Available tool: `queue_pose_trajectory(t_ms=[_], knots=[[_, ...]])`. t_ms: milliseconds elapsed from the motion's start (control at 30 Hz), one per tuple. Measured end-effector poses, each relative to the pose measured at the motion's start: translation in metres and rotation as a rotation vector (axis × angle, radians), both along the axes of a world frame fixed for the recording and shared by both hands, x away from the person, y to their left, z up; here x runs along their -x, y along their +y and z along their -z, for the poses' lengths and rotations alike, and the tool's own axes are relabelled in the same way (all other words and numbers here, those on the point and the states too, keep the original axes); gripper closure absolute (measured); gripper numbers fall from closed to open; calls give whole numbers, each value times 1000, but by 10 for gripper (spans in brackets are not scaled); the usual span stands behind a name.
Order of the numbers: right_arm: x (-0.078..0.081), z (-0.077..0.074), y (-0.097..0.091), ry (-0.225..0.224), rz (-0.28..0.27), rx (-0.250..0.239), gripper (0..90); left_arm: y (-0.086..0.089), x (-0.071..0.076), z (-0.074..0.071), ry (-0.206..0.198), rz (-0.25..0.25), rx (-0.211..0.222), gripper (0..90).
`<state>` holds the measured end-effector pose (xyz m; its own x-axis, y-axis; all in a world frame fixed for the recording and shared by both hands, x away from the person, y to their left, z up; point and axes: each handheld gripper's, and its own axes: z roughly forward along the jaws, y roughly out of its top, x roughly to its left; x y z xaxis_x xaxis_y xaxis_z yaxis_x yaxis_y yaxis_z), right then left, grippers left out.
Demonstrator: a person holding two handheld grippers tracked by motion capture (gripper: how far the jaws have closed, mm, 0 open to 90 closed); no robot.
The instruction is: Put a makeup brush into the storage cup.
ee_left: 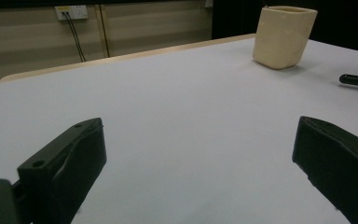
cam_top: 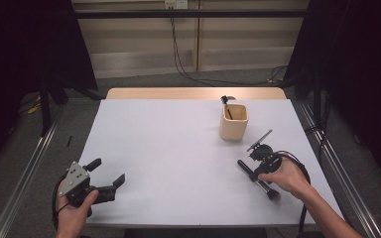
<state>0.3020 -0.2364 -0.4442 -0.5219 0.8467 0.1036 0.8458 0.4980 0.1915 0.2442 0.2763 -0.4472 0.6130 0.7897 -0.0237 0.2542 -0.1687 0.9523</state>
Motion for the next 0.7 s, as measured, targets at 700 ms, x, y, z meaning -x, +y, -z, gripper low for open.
queue_pose_trajectory(t_ms=[700], knots=[[4,-33,-16,-164,13,-157,757,1,0,-1,-4,-2,-1,27]])
